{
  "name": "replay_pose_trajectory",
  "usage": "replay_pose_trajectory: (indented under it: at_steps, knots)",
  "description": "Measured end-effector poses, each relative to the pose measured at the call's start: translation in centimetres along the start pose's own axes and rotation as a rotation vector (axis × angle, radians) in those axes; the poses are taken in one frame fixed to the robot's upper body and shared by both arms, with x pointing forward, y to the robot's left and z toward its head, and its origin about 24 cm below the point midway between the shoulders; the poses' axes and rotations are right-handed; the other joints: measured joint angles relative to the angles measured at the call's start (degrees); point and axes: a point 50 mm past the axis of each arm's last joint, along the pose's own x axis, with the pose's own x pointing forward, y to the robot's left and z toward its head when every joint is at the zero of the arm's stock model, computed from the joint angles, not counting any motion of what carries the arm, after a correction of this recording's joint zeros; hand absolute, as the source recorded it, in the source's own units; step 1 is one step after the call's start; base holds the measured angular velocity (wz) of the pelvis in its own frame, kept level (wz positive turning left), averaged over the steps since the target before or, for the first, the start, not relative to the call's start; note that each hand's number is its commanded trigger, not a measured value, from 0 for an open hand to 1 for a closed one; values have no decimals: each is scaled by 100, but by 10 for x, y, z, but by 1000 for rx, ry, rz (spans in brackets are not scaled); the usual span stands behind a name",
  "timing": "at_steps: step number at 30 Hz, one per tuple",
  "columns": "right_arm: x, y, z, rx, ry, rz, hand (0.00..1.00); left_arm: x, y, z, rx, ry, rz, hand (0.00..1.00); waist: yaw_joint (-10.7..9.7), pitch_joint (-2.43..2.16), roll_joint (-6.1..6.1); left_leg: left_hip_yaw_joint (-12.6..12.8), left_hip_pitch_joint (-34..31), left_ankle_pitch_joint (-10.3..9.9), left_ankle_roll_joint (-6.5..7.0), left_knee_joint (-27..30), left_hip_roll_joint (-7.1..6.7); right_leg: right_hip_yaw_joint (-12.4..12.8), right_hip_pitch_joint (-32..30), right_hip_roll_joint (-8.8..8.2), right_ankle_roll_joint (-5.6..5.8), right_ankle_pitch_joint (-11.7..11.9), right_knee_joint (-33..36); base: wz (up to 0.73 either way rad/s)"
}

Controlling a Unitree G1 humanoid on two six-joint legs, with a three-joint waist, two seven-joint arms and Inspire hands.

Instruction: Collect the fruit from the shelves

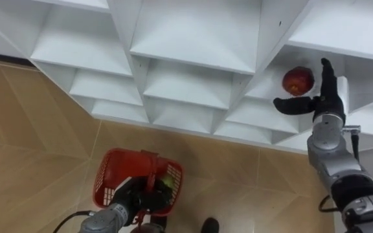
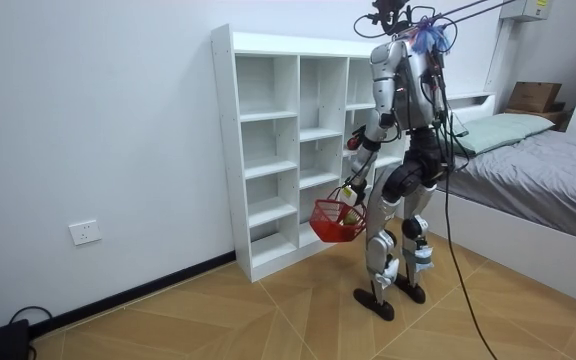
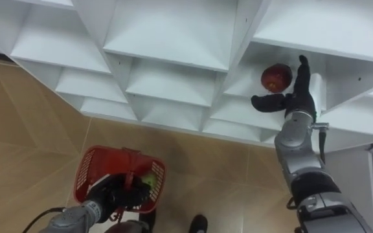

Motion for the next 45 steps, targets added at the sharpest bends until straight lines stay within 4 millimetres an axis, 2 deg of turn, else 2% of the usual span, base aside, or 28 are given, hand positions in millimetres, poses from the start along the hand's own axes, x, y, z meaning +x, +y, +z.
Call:
replay_pose_trajectory:
  at_steps: [18,45]
  knots:
    - [2,-1,5,4,-9,-25,0,2,-3,5,1,-17,-8,100,10,33,13,22,-198,8,4,54,3,40,-248,-12,0,-1,115,0]
    - [2,0,1,-28,27,-2,0,3,-3,7,-11,-25,14,100,62,45,5,60,-260,16,5,47,12,41,-358,-15,-1,-1,172,-1]
